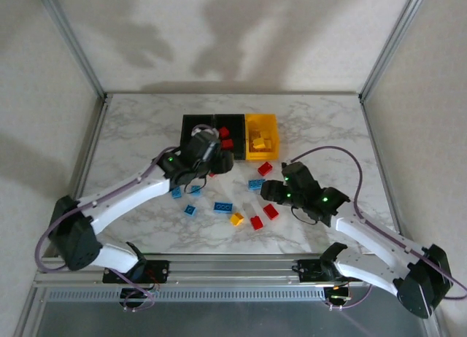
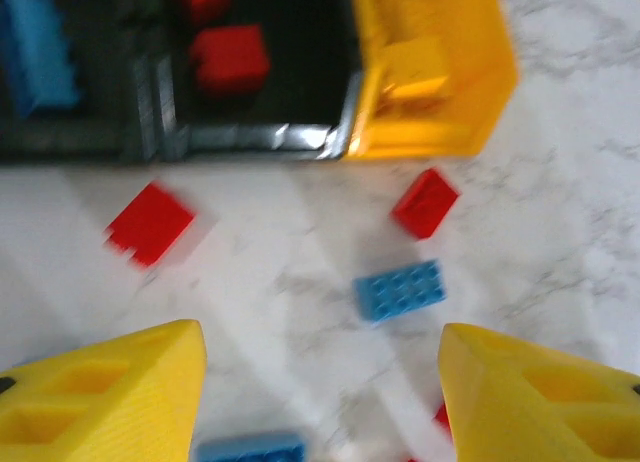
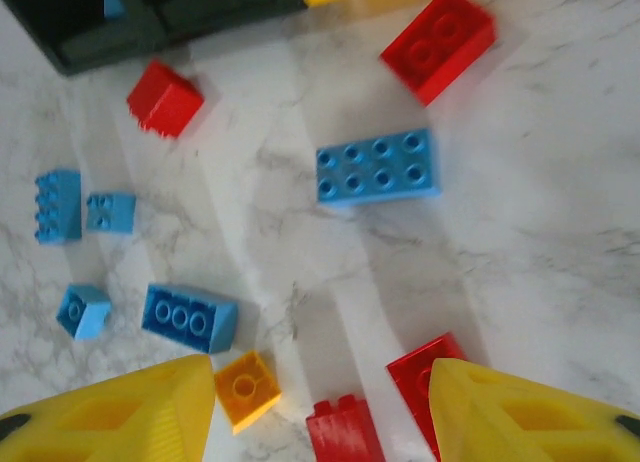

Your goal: Sort the legos into containers by color

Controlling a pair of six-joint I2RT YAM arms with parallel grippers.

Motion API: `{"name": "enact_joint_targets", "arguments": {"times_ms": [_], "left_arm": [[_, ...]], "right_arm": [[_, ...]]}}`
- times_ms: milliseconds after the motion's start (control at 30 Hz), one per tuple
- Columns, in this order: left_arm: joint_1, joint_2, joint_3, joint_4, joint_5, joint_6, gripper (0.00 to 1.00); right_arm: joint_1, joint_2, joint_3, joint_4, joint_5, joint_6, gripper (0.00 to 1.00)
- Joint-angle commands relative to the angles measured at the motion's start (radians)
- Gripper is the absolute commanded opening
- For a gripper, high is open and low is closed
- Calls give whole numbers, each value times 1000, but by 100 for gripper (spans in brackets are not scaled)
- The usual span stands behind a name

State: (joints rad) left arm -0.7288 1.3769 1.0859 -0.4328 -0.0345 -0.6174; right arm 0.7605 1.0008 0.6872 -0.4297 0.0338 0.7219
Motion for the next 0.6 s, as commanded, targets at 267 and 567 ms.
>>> {"name": "enact_joint_targets", "arguments": {"times_ms": [267, 567], "left_arm": [[53, -442, -407, -44, 52, -203, 69], [92, -585, -504, -101, 65, -250, 70]], "right_arm": [[207, 276, 74, 138, 44, 39, 59], [268, 500, 170, 151, 39, -24, 59]]}}
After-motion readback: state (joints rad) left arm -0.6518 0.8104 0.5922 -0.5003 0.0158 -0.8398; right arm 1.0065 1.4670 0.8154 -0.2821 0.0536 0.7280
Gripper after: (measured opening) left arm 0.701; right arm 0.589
